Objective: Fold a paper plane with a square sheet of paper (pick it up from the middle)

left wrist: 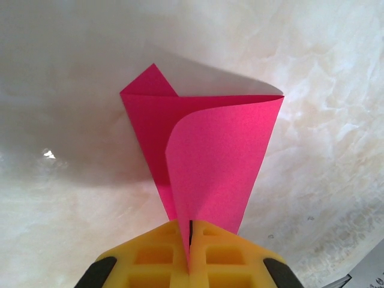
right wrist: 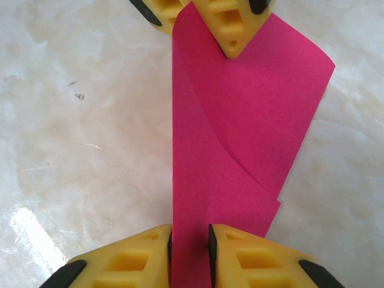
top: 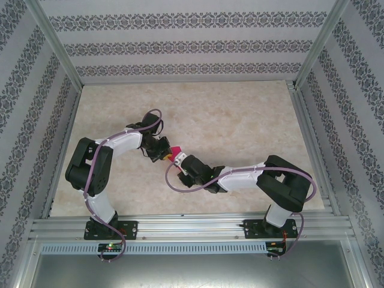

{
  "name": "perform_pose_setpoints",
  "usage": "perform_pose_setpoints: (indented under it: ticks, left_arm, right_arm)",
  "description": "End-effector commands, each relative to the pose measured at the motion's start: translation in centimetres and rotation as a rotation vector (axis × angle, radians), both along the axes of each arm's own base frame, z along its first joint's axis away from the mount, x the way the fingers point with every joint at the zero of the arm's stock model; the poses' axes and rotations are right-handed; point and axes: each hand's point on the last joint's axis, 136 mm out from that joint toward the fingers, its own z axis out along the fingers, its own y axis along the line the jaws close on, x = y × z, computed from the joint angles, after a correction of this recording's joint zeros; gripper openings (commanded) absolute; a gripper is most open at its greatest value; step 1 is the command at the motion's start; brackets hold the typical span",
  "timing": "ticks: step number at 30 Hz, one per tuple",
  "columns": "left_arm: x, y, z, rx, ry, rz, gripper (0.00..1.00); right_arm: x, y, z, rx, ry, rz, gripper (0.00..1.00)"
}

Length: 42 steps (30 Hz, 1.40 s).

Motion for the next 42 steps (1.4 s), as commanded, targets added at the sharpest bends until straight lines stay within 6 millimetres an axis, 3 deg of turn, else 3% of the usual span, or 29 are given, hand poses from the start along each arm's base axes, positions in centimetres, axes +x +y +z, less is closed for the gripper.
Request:
perform_pose_setpoints:
  ticks: [1,10,16,20,24,33,42]
  left_arm:
    - [-0.1,0.2,0.0,-0.008,0.028,-0.006,0.00]
    - [-0.3,0.1,-0.3,-0.017,0.035,-0.010,0.00]
    - [-0.4,0.1,-0.2,-0.019,0.032,-0.013,0.01]
    - [-0.1,0.6,0.4,0.004,0.004,-0.015,0.13]
    - [0.0,2.2,1.7,0.086,-0.056,0.008,0.41]
    - [-0.5,6.0,4.6,0.229,-0.184,0.087,0.57]
    - [-1.1,5.9,4.4,0.209,-0.185,0.086,0.58]
  right_arm:
    - [0.5,-0.4,0.2,-0.048,-0.055,-0.006,0.23]
    - [0.6,-0.2,0.1,-0.056,-0.064,-0.011,0.20]
    - [0.5,0.0,0.0,-0.054,-0.047,-0.015,0.06]
    - [0.4,0.1,-0.1,-0.032,-0.025,-0.032,0.00]
    - [0.1,0.6,-0.1,0.053,0.064,-0.056,0.00]
    - [0.5,1.1,-0.1,0.321,0.354,-0.114,0.00]
    - [1.0,0.7,-1.5,0.411,0.508,-0.180,0.00]
